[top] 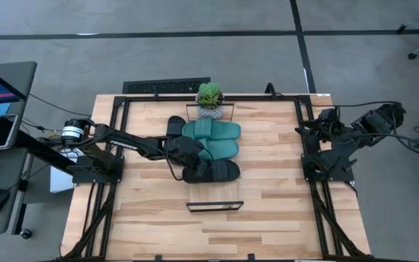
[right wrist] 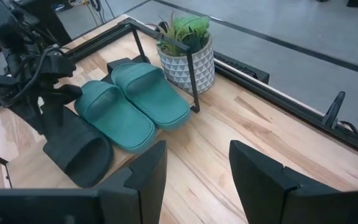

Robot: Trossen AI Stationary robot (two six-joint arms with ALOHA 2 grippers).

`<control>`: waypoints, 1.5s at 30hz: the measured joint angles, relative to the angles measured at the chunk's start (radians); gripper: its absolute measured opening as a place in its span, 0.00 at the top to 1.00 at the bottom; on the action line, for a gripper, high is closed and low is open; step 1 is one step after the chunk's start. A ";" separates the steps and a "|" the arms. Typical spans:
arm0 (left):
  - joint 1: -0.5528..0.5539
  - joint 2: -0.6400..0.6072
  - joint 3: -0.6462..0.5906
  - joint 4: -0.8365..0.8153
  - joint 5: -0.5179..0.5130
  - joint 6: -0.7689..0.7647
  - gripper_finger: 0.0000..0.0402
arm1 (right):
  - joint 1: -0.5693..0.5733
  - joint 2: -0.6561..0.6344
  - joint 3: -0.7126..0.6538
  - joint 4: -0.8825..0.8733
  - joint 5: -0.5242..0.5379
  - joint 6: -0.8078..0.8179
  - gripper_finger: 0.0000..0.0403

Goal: Pick and place slides into the shelf
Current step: Put the black slide on the shelf

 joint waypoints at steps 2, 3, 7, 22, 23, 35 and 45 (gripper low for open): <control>0.000 -0.007 0.000 -0.005 0.020 0.000 0.59 | 0.000 0.000 0.000 0.000 0.000 0.000 0.59; 0.000 -0.010 0.000 -0.007 0.030 0.000 0.58 | 0.000 0.000 0.000 0.000 0.000 0.000 0.59; 0.001 -0.027 0.000 -0.058 0.061 0.018 0.56 | 0.000 0.000 0.000 0.000 0.000 0.000 0.59; 0.002 -0.330 0.000 -0.409 -0.086 0.213 0.55 | 0.000 0.000 0.000 0.000 0.001 -0.001 0.59; 0.001 -0.361 0.000 -0.468 -0.126 0.239 0.55 | 0.000 0.000 0.000 0.000 0.002 -0.002 0.59; -0.093 -0.505 0.000 -0.954 -0.757 0.432 0.55 | 0.000 0.000 0.000 -0.008 0.008 -0.007 0.59; -0.119 -0.417 0.000 -1.053 -0.840 0.623 0.55 | 0.000 0.001 0.000 -0.026 0.008 -0.007 0.59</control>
